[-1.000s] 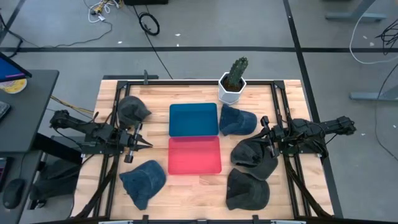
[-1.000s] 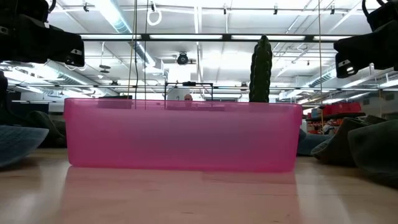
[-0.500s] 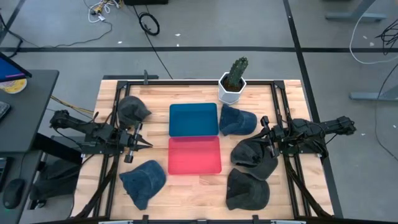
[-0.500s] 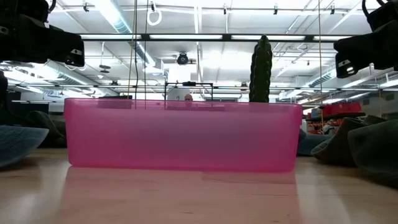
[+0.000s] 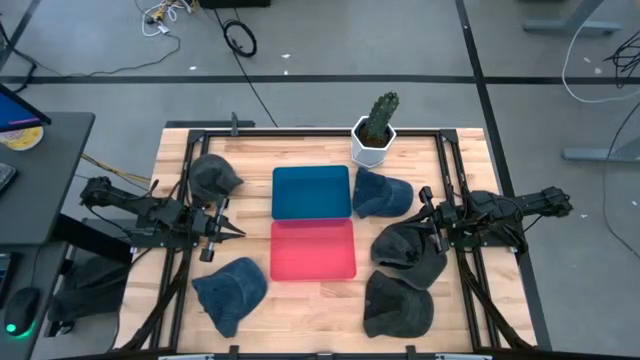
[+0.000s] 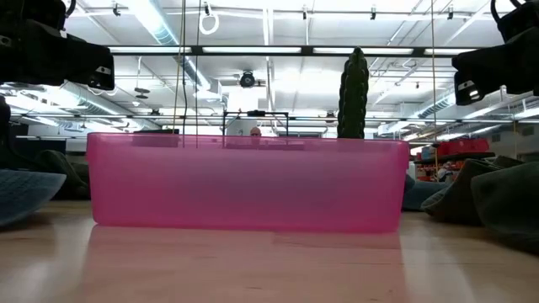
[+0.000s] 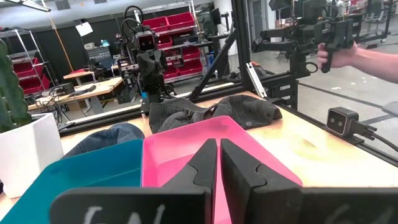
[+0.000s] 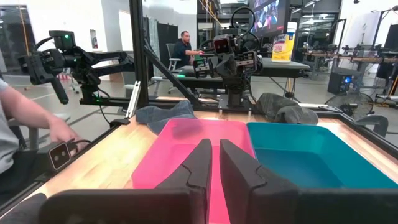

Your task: Pick & Place hat

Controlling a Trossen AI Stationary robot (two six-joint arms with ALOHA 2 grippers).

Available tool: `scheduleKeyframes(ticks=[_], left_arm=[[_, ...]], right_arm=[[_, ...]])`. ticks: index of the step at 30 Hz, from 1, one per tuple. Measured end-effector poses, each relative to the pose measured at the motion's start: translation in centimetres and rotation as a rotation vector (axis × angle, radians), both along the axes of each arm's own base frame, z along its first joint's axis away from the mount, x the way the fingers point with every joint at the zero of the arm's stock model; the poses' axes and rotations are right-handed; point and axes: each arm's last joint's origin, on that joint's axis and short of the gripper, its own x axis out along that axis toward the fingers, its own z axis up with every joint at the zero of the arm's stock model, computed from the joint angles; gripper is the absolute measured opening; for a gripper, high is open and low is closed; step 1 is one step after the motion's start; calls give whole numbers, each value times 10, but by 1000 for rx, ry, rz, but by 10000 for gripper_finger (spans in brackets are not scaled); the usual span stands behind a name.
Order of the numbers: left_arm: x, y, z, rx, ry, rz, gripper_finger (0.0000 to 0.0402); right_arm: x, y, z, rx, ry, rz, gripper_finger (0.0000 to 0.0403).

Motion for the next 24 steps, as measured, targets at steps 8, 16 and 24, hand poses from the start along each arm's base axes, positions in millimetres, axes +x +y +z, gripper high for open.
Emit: scheduleKeyframes(ticks=[8,16,24], left_arm=[[0,0,0,0,0,0,26],[0,0,0,0,0,0,26],[0,0,0,0,0,0,25]], right_arm=[[-1,0,8,65,-76,4,36],[-3,-1,20,187,-181,20,36],[-17,-7,60,80,-497,-122,36]])
